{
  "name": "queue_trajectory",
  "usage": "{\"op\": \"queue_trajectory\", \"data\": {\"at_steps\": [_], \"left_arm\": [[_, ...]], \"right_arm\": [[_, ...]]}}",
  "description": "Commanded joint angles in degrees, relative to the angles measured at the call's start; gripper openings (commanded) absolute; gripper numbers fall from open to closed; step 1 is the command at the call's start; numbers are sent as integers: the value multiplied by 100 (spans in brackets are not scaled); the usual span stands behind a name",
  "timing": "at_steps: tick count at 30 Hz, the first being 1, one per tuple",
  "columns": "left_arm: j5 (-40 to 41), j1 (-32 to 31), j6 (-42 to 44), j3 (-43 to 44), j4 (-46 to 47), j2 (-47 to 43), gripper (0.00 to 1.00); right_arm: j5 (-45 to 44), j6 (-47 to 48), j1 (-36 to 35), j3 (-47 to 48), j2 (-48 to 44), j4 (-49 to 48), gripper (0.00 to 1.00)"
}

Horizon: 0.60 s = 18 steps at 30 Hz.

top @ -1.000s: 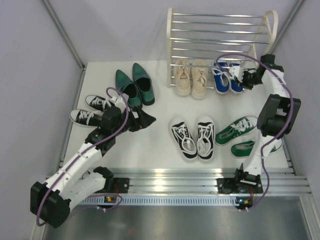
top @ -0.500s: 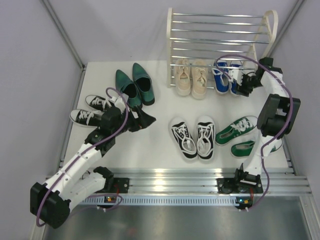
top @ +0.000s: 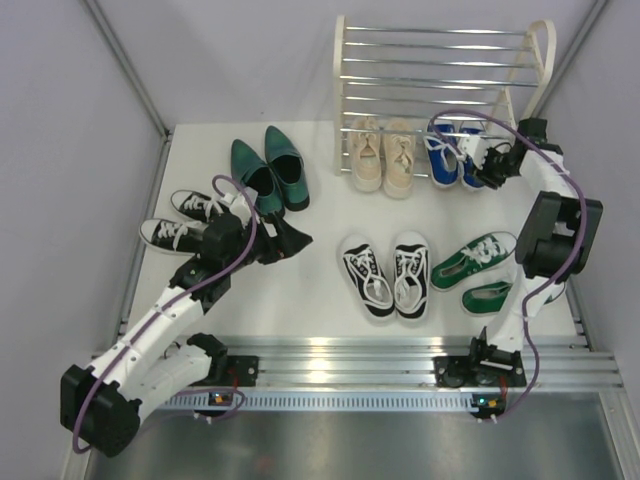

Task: Place and organize the shoes onto the shoe shelf
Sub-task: Adjust the shoe at the shoe shelf.

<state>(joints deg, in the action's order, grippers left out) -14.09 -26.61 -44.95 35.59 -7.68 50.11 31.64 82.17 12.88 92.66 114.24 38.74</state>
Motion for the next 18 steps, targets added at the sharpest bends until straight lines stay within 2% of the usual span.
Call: {"op": "queue_trajectory", "data": {"at_steps": [1,5,9,10,12,16,18], "left_arm": [[-50,33,-14,-35,364,-36,86],[-68,33,-14,-17,373,-19,86],[-59,33,-5,9,382,8,86],[-59,33,4,18,382,17,86],[-50,33,-23,27,364,8,86],[64,24,-277,62,224,139,87],[125,33,-549,158,110,315,87]], "right_arm": [[-105,-474,-32,-99,-420,-973,34],[-96,-518,-84,-187,-455,-1018,37],[62,-439,-93,-196,-569,-772,59],[105,-474,-93,-231,-630,-746,68],[245,-614,-76,-362,-911,-815,74],[422,-834,-23,-416,-1377,-492,79],[475,-782,4,-310,-1623,245,80]]}}
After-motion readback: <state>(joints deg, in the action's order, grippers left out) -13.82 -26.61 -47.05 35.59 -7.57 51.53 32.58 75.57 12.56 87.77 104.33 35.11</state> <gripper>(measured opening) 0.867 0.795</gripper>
